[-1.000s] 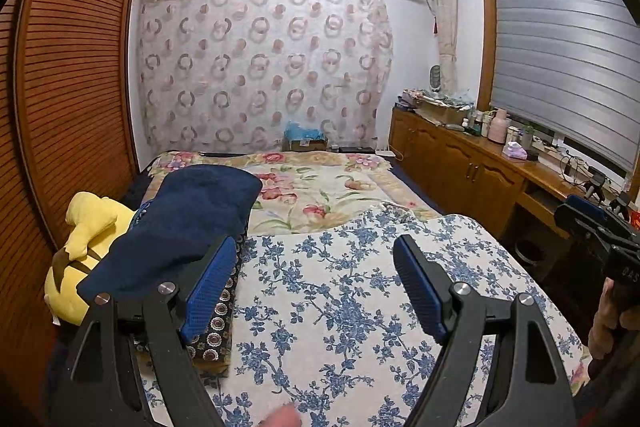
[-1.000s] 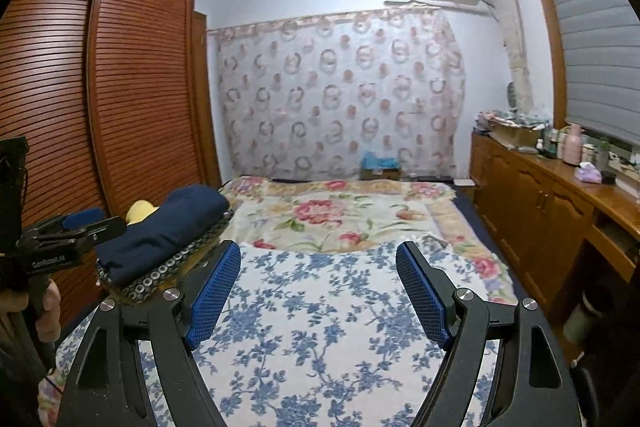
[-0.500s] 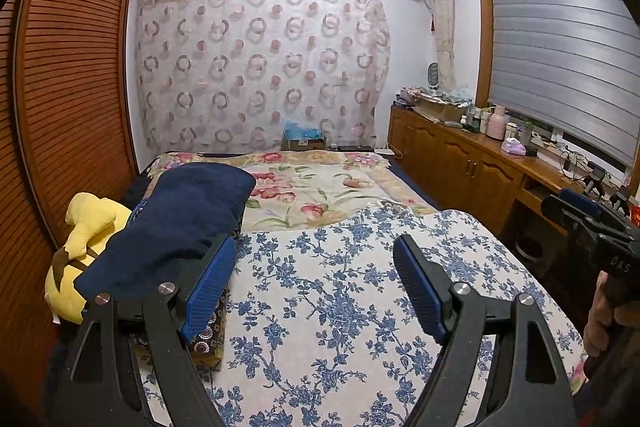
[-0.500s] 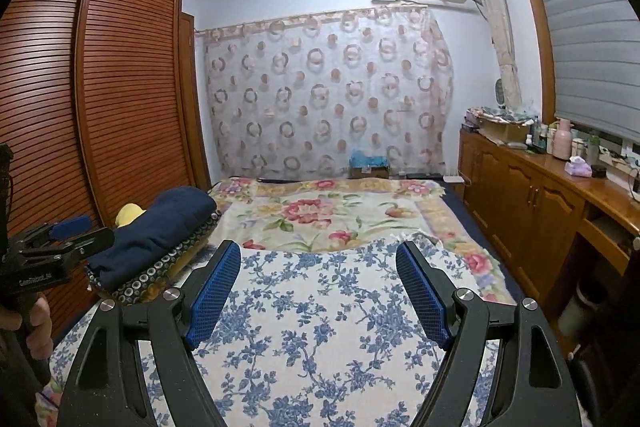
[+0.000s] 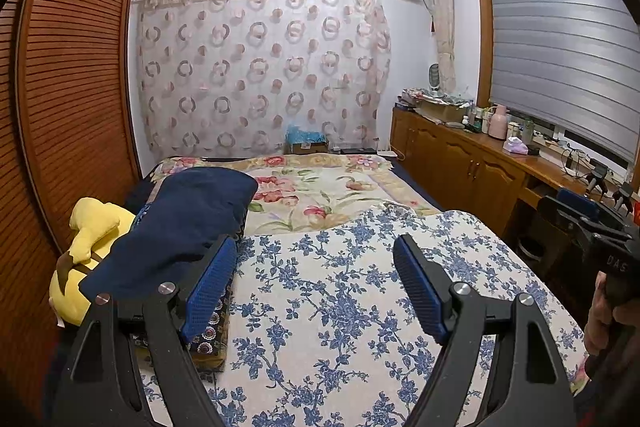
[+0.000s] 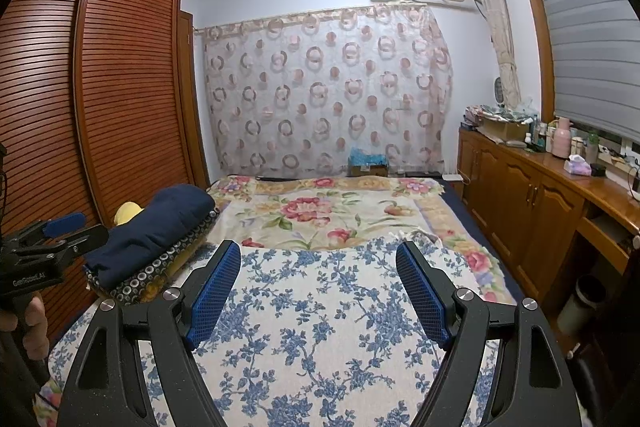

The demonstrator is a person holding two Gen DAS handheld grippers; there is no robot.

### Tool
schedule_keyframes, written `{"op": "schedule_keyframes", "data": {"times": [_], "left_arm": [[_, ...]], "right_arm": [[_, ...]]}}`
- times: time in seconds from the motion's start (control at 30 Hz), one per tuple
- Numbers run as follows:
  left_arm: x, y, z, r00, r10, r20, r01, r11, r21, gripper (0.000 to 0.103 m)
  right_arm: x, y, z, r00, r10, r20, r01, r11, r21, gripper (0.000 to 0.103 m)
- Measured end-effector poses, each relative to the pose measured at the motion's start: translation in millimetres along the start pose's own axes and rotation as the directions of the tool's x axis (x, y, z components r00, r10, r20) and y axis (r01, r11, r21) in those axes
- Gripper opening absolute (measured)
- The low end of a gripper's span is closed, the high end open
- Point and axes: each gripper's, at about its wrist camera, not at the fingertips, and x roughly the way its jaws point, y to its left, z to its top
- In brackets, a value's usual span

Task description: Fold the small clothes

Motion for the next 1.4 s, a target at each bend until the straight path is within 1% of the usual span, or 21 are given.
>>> {"op": "schedule_keyframes", "data": {"times": [1.4], "left_arm": [[-2.4,2.3,-0.6,1.000,0.005,0.007,-0.005,1.000,-0.001,0.082]], "right_arm": [[-2.7,-15.9,3.2,1.000,0.013,-0.003,-0.013,1.000,-0.008,0.082]]}}
